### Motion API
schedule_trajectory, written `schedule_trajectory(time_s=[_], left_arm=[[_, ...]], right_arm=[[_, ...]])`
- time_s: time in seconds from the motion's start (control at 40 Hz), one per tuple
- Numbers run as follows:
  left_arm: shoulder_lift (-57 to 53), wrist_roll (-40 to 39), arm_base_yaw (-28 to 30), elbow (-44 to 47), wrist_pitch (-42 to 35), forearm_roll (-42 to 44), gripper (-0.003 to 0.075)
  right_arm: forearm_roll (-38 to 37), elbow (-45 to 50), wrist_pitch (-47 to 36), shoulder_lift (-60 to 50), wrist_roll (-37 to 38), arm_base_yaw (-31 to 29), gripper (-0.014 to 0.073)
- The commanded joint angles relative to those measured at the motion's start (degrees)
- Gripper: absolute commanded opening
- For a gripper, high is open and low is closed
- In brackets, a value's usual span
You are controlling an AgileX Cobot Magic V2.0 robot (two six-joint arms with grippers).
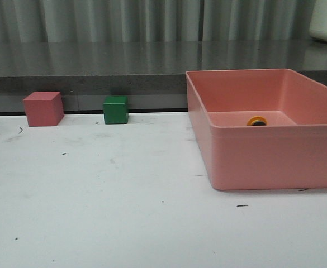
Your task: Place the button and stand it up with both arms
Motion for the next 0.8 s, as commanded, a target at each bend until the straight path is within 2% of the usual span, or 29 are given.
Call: schedule_trajectory(time_s=[0.0,0.2,0.3,0.35,0.4,0.48,0.55,0.6,0.68,0.78], left_arm=[[4.5,0.0,0.1,-4.0,-1.4,0.3,-0.0020],[5.7,0.0,0.1,-4.2,-1.6,0.3,-0.0020],[5.7,0.0,0.1,-4.2,-1.6,0.3,-0.0003],[5.7,0.0,0.1,-4.2,-1.6,0.3,0.0047],[5.7,0.0,0.1,-4.2,-1.7,0.3,0.0134],[5.7,0.0,0.1,-4.2,-2.2,0.3,0.0330],[5.7,0.0,0.1,-4.2,-3.1,0.3,0.0536],[5.7,0.0,0.1,-4.2,-3.9,0.3,0.0626],[5.7,0.0,0.1,-4.2,-4.7,0.3,0.0686],[5.7,0.0,0.1,-3.9,-5.5,0.3,0.0668]], right_arm=[[0.5,-2.6,-2.9,5.5,-0.3,-0.5,-0.0058],[0.6,-2.6,-2.9,8.0,-0.3,-0.5,-0.0054],[0.6,-2.6,-4.2,8.0,-0.3,-0.5,0.0016],[0.6,-2.5,-4.9,8.0,-0.3,-0.5,0.0095],[0.6,-2.3,-5.5,8.0,-0.3,-0.5,0.0200],[0.6,-2.0,-5.8,8.0,-0.3,-0.5,0.0405],[0.6,-2.0,-6.5,8.2,-0.3,-0.5,0.0566],[0.6,-2.0,-7.8,8.7,-0.3,-0.5,0.0638],[0.6,-2.6,-8.3,10.2,-0.3,-0.5,0.0659],[0.7,-5.2,-8.4,14.9,-0.3,-0.5,0.0645]])
